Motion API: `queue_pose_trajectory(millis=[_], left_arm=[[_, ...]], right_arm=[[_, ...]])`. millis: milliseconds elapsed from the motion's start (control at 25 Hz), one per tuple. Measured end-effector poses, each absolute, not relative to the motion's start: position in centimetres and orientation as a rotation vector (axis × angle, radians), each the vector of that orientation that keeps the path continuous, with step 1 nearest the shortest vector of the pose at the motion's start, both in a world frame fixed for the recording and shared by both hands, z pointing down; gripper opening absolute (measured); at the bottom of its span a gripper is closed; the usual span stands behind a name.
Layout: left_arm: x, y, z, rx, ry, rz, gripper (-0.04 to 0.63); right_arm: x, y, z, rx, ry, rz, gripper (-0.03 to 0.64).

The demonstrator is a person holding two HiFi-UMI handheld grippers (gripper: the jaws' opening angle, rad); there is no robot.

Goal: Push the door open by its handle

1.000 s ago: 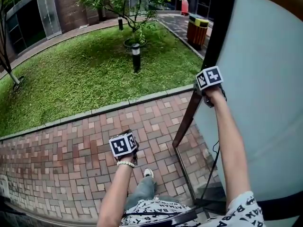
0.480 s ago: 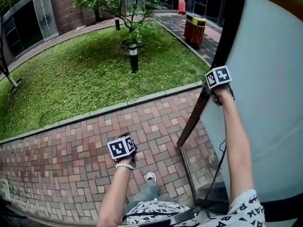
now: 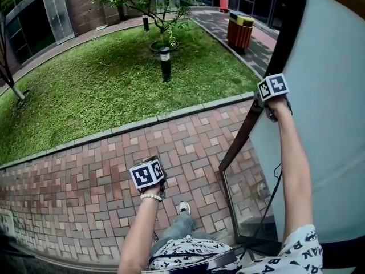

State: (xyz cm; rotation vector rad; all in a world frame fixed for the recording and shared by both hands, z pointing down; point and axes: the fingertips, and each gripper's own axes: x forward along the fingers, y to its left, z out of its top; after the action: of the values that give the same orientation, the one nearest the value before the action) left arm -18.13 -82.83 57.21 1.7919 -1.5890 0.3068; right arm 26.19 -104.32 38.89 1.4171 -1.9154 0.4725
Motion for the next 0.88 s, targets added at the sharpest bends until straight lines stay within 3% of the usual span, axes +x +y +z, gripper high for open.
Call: queue_pose_trajectory(millis=[640,880], left_arm=[[-18.5,-80.9,56.8,1.76,-1.618,0.291,-0.014],[-18.4,-79.2,57.0,1.734,-1.631,0.281,-0.014]], right_arm=[[27.7,-105.7,37.9,1.512,-1.928,0.536,0.019],[26.3,-105.0,37.9,1.445,-1.99,0.56,0.081]])
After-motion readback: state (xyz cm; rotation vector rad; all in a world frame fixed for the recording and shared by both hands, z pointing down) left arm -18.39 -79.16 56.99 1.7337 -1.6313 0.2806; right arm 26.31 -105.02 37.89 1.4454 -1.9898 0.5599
